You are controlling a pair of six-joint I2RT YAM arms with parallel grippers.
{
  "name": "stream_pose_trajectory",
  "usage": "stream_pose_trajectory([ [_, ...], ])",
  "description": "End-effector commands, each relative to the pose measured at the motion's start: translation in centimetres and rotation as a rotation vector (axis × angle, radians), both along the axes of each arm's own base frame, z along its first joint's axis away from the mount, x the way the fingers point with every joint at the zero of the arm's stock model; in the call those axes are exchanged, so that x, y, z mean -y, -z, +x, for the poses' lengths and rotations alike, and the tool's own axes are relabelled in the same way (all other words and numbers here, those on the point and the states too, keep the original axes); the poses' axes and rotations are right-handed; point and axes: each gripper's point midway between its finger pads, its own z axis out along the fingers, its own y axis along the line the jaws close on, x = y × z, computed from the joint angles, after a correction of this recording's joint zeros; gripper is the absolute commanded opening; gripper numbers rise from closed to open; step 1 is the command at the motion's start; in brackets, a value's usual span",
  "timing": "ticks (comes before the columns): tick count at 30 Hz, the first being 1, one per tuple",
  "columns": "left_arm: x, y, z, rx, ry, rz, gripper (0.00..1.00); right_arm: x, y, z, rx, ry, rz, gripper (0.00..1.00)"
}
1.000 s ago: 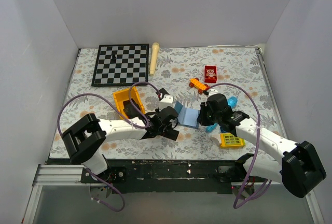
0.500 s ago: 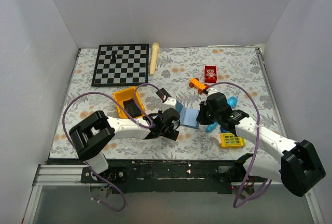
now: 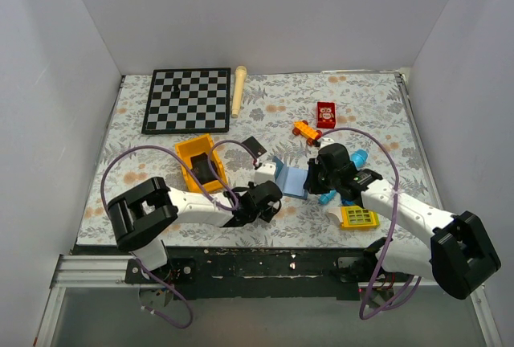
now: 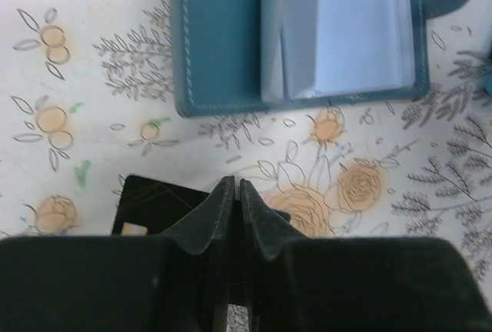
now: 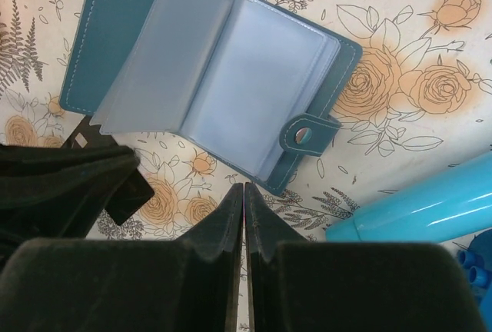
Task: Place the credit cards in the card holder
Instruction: Move the credit card to the corner of the board.
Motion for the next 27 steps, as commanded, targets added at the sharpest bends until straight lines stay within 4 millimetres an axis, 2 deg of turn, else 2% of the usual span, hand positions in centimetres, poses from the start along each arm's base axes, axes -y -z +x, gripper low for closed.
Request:
stream_pose_trajectory([
  [1,-3.0,3.2,-4.4,-0.126,0.010,0.117,0.07,-1.2,-2.2,1.4,0.059,-0.011,0.045,0.10],
  [8,-5.3,3.7,-6.3,-0.174,-0.028,0.134,0.06,-1.4,-1.8,1.4,0.051,-0.014,0.046,0.10],
  [14,-6.4,1.8,-5.7,-0.130,-0.065,0.140,0.07,-1.5,-1.8,1.6,0.050,-0.013,0.047,0.09],
  [21,-4.5,-4.7,-1.7,0.031,-0.083,0.079,0.31,-1.2,-1.8,1.2,0.049,-0.014,0.045,0.09],
  [24,-4.2,-5.9,0.4,0.053,-0.091,0.046,0.39,-1.1,-1.9,1.1,0.051,-0.013,0.048,0.09],
  [27,-4.7,-5.4,1.9,0.056,-0.097,0.056,0.41,-1.0,-1.9,0.9,0.053,-0.012,0.051,0.09],
])
